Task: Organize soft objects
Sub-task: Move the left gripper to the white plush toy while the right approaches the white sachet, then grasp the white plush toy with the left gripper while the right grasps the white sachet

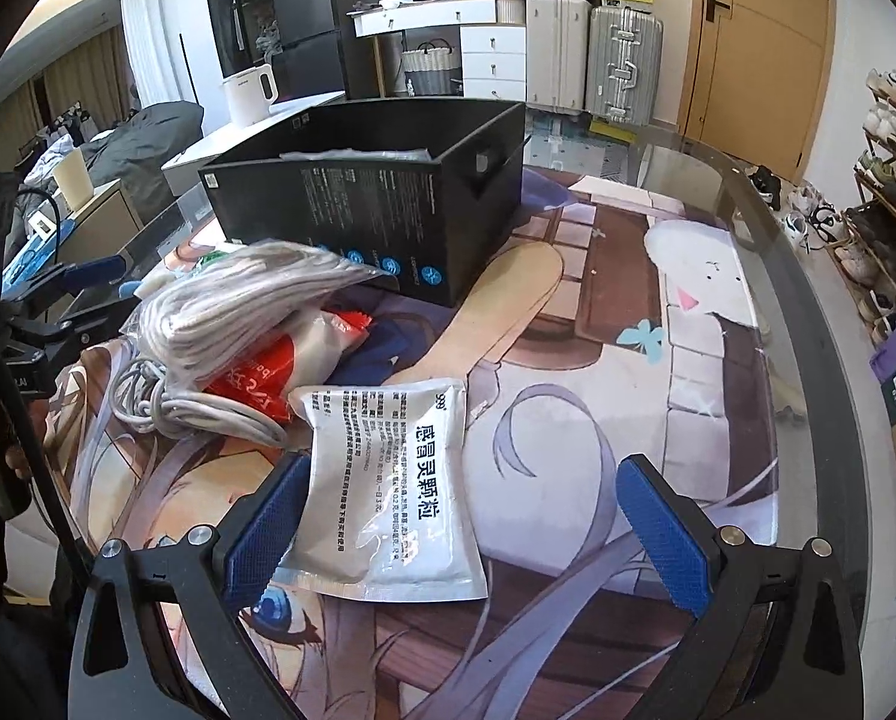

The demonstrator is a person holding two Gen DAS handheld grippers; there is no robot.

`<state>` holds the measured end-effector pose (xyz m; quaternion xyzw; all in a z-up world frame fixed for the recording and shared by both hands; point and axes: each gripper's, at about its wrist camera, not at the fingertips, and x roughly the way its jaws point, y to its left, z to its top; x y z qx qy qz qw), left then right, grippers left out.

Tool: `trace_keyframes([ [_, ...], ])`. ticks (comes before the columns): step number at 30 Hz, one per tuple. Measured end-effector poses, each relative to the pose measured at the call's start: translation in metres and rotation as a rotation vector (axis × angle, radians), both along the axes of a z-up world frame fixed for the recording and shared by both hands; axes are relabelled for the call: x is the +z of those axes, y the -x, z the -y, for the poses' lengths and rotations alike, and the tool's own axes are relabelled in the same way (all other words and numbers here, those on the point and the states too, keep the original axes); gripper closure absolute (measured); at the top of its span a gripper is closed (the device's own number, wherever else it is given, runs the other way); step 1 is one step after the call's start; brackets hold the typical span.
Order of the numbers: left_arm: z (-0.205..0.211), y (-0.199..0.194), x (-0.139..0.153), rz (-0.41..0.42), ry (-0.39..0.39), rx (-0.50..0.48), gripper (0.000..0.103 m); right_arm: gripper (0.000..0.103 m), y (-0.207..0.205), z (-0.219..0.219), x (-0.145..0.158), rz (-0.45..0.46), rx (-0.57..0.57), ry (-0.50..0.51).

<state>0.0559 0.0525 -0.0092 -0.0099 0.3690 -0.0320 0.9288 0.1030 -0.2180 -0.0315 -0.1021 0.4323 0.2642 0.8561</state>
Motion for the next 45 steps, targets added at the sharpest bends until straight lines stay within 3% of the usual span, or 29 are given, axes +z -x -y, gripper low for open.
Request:
trace_keyframes([
  [8,0.0,-0.009,-0.002,-0.042,-0.014,-0.013,0.0,0.004,-0.001,-0.003,-0.005,0.003,0.0,0.02],
  [13,0.002,-0.013,-0.004,-0.066,-0.011,-0.029,0.0,0.02,-0.001,-0.004,-0.003,0.021,0.005,0.021],
  [19,0.001,-0.016,-0.006,-0.089,0.003,-0.038,0.0,0.031,0.003,-0.007,-0.001,0.022,0.038,0.011],
  [30,-0.002,-0.017,-0.007,-0.099,0.046,-0.073,0.006,0.031,0.01,-0.009,0.0,0.019,0.063,-0.002],
  [34,0.001,-0.016,-0.007,-0.093,0.047,-0.091,0.016,0.041,0.011,-0.009,0.0,0.028,0.073,-0.002],
  [41,0.001,-0.015,-0.009,-0.1,0.075,-0.104,0.055,0.048,0.013,-0.009,0.0,0.033,0.084,-0.006],
  [45,0.0,-0.012,-0.009,-0.084,0.087,-0.102,0.059,0.051,0.013,-0.009,0.0,0.034,0.085,-0.007],
])
